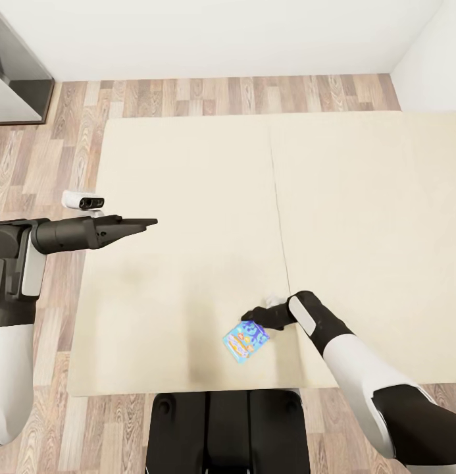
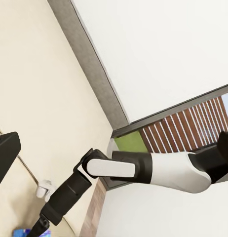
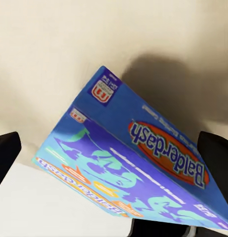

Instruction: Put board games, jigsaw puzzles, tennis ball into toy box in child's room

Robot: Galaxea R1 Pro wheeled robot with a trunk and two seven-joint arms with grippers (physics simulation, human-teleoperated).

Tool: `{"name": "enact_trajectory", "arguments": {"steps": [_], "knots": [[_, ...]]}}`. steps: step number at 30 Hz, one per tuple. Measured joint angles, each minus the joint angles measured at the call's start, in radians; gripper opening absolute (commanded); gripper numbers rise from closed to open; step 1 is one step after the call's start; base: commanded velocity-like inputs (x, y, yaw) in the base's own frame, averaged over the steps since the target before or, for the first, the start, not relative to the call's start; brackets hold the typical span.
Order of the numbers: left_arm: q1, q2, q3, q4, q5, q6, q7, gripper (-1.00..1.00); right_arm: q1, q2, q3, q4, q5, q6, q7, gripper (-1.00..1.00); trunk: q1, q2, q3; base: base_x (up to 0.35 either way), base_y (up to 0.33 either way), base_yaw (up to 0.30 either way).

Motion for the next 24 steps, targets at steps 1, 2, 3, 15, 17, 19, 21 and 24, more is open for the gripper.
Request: {"name": "enact_trajectory", "arguments": {"steps": [1, 2, 3, 15, 17, 19, 21, 24], "knots": [[0.000, 0.000, 0.000, 0.000, 0.000, 0.000, 0.000, 1.00, 0.000, 0.001, 0.000, 0.001, -0.001, 0.001, 0.001, 1.00, 0.000, 0.000, 0.000, 0.000, 0.000, 0.000], [0.000, 0.000, 0.000, 0.000, 0.000, 0.000, 0.000, 1.00, 0.000, 0.001, 0.001, 0.002, -0.002, 0.001, 0.001, 1.00, 0.000, 0.000, 0.000, 0.000, 0.000, 0.000], [0.000, 0.000, 0.000, 0.000, 0.000, 0.000, 0.000, 1.00, 0.000, 0.002, 0.000, 0.003, 0.060, 0.006, 0.002, 1.00, 0.000, 0.000, 0.000, 0.000, 0.000, 0.000], [0.001, -0.001, -0.001, 0.000, -0.001, 0.000, 0.000, 1.00, 0.000, -0.001, 0.053, 0.005, 0.074, 0.044, 0.003, 1.00, 0.000, 0.000, 0.000, 0.000, 0.000, 0.000], [0.001, -0.001, -0.001, 0.000, -0.001, 0.000, 0.000, 1.00, 0.000, -0.002, 0.063, 0.005, 0.075, 0.059, 0.003, 1.00, 0.000, 0.000, 0.000, 0.000, 0.000, 0.000], [0.001, -0.001, -0.001, 0.000, -0.001, 0.000, 0.000, 1.00, 0.000, -0.002, 0.068, 0.005, 0.075, 0.075, 0.001, 1.00, 0.000, 0.000, 0.000, 0.000, 0.000, 0.000], [0.001, -0.001, -0.001, 0.000, -0.002, 0.000, 0.000, 1.00, 0.000, -0.002, 0.071, 0.005, 0.080, 0.083, 0.001, 1.00, 0.000, 0.000, 0.000, 0.000, 0.000, 0.000], [0.001, -0.001, -0.001, 0.000, -0.002, 0.000, 0.000, 1.00, 0.001, -0.002, 0.072, 0.005, 0.085, 0.088, 0.001, 1.00, 0.000, 0.000, 0.000, 0.000, 0.000, 0.000]]}}
